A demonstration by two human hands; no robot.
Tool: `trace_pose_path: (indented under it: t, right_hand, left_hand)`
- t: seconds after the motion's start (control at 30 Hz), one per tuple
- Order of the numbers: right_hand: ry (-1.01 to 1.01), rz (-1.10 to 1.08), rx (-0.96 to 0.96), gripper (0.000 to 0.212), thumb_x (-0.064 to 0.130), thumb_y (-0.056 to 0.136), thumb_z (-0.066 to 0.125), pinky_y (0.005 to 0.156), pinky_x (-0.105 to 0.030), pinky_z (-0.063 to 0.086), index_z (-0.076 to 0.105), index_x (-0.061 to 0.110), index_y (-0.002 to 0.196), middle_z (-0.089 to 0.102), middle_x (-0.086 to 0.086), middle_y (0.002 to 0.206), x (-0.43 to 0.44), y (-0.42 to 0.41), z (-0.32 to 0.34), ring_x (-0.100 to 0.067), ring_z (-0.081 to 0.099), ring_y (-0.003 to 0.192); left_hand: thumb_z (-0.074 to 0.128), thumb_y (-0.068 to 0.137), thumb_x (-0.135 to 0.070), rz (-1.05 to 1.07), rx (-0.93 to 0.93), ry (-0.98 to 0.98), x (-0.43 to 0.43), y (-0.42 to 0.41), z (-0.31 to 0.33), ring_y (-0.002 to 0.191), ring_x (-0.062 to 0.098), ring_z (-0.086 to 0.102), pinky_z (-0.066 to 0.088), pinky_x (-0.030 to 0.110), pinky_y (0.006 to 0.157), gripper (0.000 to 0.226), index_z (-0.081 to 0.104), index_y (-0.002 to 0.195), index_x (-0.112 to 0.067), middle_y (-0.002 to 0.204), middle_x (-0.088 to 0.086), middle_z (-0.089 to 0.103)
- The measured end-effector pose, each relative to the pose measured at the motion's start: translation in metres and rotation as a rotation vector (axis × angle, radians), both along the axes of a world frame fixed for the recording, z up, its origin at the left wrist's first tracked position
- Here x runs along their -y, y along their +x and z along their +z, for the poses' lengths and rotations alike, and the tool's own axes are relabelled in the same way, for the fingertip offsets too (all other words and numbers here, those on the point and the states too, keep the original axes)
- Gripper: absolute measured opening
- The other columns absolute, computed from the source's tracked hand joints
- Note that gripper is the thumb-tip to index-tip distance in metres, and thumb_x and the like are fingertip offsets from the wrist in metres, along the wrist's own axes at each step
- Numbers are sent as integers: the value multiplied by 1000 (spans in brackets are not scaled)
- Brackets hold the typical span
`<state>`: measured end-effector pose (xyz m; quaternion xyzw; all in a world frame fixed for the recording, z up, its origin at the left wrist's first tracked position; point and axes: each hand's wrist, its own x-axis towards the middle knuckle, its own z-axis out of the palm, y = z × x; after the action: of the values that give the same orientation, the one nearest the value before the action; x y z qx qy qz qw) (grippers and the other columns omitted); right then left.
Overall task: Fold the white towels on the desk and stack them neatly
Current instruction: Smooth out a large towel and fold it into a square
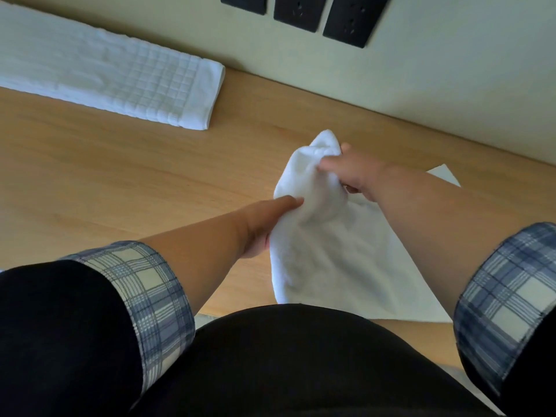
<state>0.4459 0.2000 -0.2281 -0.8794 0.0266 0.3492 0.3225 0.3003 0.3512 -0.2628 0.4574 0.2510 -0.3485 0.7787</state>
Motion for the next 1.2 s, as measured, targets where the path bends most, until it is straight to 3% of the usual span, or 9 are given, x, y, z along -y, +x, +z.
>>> trace_pose_path:
  t: [0.1,0.23,0.37,0.5,0.6,0.77,0.9,1.03,1.2]
  right_hand:
    - [-5,-225,-101,15,32,66,51,52,-26,33,54,20,75,47,-2,68,-11,0,6,-18,41,55]
    - [-218,-12,239,21,29,85,57,72,-34,49,57,17,102,59,-3,92,-10,11,-4,-26,56,83]
    - [-266,111,445,16,25,83,61,52,-28,29,47,20,89,48,6,77,-28,13,-7,-15,47,65]
    - [-165,52,404,19,29,82,59,57,-30,38,46,21,94,54,6,84,-48,4,-13,-13,54,72]
    - [-65,-35,326,28,35,77,61,76,-36,53,53,26,103,64,4,92,-59,-6,-14,-21,64,82]
    - [77,-96,138,28,40,70,58,86,-45,59,70,27,92,75,-1,88,-76,-20,-16,-24,72,85]
    - [100,-137,101,25,36,77,52,77,-37,58,69,27,94,72,1,88,-84,-17,-19,-22,69,83]
    - [-43,-35,375,13,26,85,48,57,-23,35,60,23,88,56,12,75,-93,-6,-25,-10,52,64]
    - [125,-102,438,29,12,84,46,63,-23,36,64,23,104,56,15,81,-109,-13,-38,-15,56,80]
  left_hand:
    - [72,71,-34,61,32,78,-4,-1,-5,106,23,69,51,41,94,60,60,128,-17,113,5,73]
    - [63,64,-34,54,200,518,-8,-5,-5,99,24,66,55,42,85,59,57,123,-32,103,-3,70]
    - [57,61,-40,17,305,677,-11,-14,-4,92,17,65,55,46,87,41,60,102,-43,96,-9,69]
    - [59,77,-62,254,129,231,-11,-18,3,79,16,71,56,35,75,38,72,88,-28,87,-6,74]
    - [50,92,-33,409,-36,-104,-17,-14,3,68,20,58,49,30,62,26,66,81,-16,81,1,60]
    - [61,91,-29,177,73,-142,-18,-16,4,110,29,65,50,46,101,41,64,123,-3,115,15,69]
    - [65,90,-27,87,94,119,-24,-15,0,108,24,68,52,42,97,35,67,120,-9,113,10,73]
    - [68,84,-24,251,123,462,-41,-23,-6,87,13,71,53,17,63,21,69,105,-19,94,-4,75]
    - [66,70,-37,436,123,811,-81,-45,-14,70,6,64,49,25,60,14,62,84,-38,74,-14,68]
